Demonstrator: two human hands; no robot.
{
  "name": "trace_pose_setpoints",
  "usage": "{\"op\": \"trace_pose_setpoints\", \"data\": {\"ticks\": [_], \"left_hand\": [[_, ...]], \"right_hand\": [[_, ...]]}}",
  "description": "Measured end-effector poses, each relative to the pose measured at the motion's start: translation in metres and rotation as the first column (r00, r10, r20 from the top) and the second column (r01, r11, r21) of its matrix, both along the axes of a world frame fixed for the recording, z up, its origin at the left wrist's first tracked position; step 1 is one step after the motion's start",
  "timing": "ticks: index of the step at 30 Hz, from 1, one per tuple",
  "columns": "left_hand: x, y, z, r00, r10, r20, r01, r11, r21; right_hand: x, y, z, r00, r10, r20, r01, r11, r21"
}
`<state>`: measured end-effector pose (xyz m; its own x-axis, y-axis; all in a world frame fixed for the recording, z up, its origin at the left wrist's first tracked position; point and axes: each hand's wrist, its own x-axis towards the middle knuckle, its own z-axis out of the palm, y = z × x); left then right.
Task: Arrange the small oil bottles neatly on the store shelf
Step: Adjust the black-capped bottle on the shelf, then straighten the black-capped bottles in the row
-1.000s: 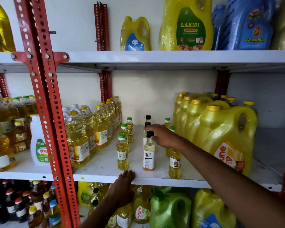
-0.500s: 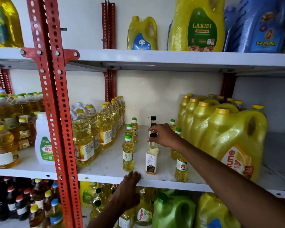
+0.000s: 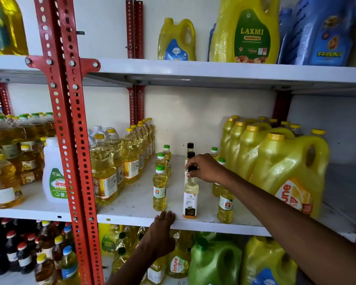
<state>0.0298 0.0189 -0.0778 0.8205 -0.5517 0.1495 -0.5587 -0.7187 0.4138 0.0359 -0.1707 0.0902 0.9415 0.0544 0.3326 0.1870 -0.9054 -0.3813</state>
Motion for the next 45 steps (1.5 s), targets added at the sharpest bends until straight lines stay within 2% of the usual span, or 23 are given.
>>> {"op": "trace_pose_setpoints", "data": {"ticks": [17,21,24,27,30,34,45], "left_hand": [[-0.002,0.008,0.0,0.999,-0.037,0.022,0.036,0.999,0.04],[-0.008,0.026,-0.001,0.991,0.039,0.131,-0.029,0.996,-0.083],[-0.002,0.048,0.003,0.97,0.137,0.203,-0.108,0.983,-0.145],[0.018,0.072,0.001,0.956,0.181,0.231,-0.179,0.983,-0.026],[0.032,0.091,-0.001,0.962,0.188,0.2,-0.196,0.98,0.024],[0.047,0.108,-0.005,0.984,0.131,0.121,-0.14,0.988,0.07],[0.058,0.113,-0.005,0.989,0.134,0.058,-0.137,0.99,0.035]], "right_hand": [[-0.009,0.001,-0.002,1.0,0.001,-0.015,-0.001,0.999,-0.033],[-0.009,-0.002,-0.003,1.0,-0.005,-0.03,0.003,0.999,-0.044],[-0.01,0.006,0.002,0.996,-0.011,0.087,0.017,0.997,-0.069],[-0.002,0.032,0.008,0.985,0.045,0.166,-0.027,0.994,-0.11],[0.017,0.061,0.006,0.992,0.115,0.061,-0.101,0.976,-0.192],[0.044,0.08,-0.002,0.99,0.109,-0.092,-0.127,0.967,-0.22],[0.062,0.094,-0.007,0.999,0.041,-0.036,-0.045,0.992,-0.121]]}}
